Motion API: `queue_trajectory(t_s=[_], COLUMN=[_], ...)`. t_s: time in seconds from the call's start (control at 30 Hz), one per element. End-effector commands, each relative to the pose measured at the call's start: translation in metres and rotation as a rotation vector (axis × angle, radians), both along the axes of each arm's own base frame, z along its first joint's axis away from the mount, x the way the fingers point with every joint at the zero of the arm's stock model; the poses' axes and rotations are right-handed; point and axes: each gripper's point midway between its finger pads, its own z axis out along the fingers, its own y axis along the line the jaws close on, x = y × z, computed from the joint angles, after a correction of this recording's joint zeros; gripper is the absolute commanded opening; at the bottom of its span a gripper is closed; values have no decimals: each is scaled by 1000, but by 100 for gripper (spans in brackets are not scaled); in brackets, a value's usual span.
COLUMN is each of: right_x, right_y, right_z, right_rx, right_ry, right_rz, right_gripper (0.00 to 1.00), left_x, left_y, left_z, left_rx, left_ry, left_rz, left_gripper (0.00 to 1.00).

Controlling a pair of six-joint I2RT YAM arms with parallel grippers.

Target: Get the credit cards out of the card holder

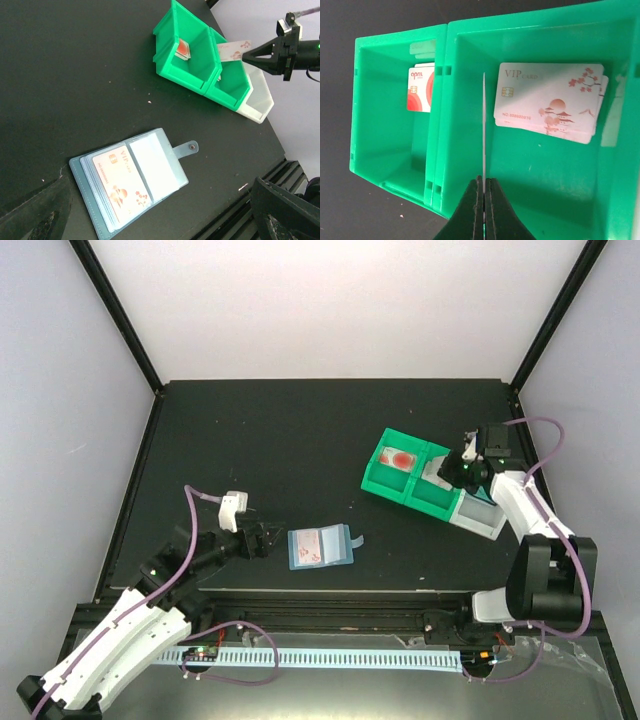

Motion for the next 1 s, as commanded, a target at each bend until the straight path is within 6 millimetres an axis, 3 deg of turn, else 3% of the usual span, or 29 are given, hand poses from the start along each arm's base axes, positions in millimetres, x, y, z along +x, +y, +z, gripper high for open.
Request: queue_trajectory(t_s=[0.0,0.6,0.83,0.97], right_x=[16,36,39,40], right_y=[5,4,-7,-17], right_z=[6,-26,-44,-40], right_rx=[22,13,-25,-78], right_ry=[-30,34,82,80], right_rz=[39,66,25,-9], right_gripper=[1,2,10,16], left_x=[2,3,2,2], left_y=[2,1,1,1], left_z=[14,17,20,17], left_rx=[-6,-17,-32,-40], left_ry=[-19,-26,-31,-20], left_rz=[15,15,15,18], left_gripper=[99,99,99,99])
